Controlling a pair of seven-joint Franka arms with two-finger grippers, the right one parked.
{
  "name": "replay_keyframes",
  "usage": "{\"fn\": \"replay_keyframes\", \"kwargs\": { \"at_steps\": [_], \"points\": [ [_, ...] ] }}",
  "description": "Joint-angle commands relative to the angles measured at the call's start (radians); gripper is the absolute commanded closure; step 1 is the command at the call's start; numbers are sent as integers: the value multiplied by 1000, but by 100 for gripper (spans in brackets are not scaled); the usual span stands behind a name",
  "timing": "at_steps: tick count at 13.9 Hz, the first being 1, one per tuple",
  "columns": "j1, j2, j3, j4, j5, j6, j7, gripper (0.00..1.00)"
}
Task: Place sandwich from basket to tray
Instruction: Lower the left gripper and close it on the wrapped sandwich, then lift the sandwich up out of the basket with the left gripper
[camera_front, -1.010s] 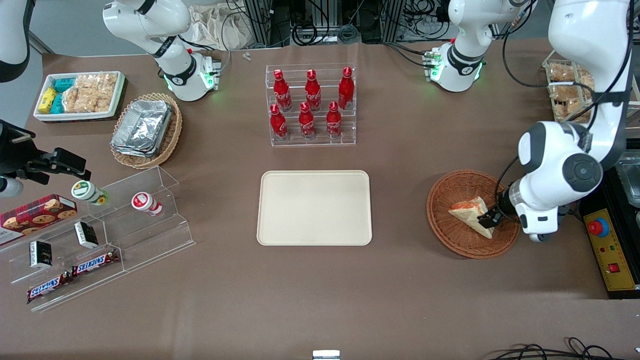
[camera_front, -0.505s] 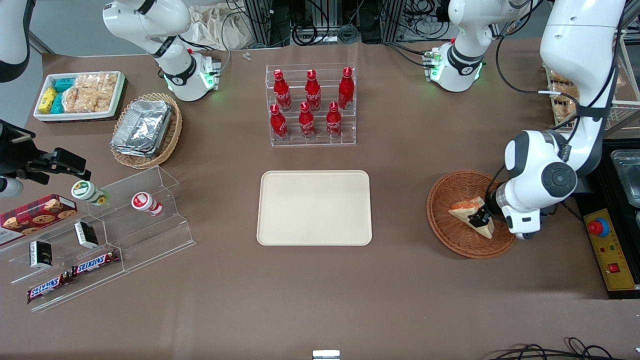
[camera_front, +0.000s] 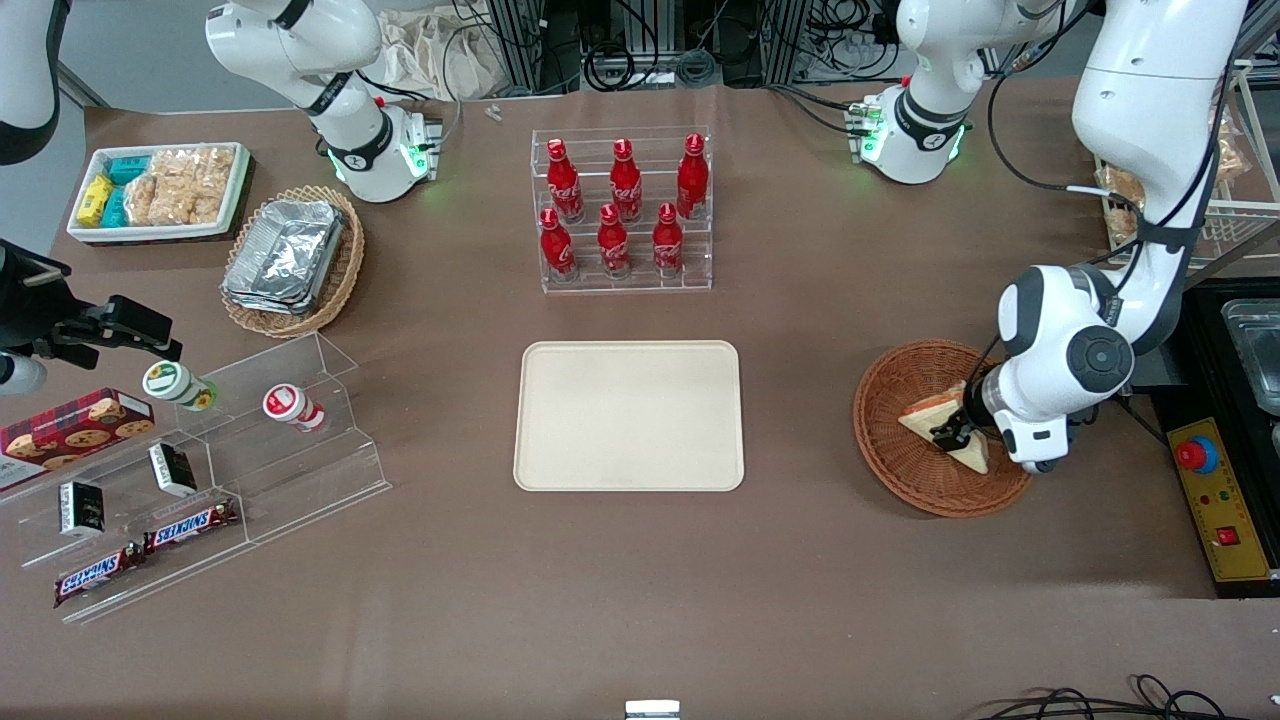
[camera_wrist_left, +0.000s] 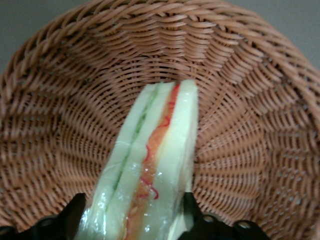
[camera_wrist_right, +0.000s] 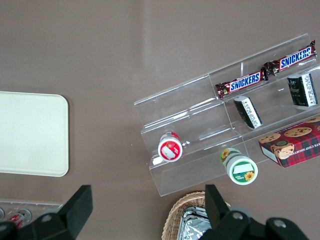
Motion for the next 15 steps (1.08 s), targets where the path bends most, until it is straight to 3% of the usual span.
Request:
{"fn": "replay_keyframes", "kwargs": {
  "at_steps": [1, 2, 3, 7, 10, 15],
  "points": [
    [-36, 45, -2, 73, 50, 5, -131, 81],
    [-36, 50, -2, 90, 56, -1, -148, 95],
    [-36, 50, -2, 103, 56, -4, -150, 100],
    [-36, 24, -4, 178, 58, -148, -116, 100],
    [-36, 19, -8, 379, 53, -442, -23, 100],
    [-36, -28, -43, 681, 4, -859, 278, 100]
  ]
}}
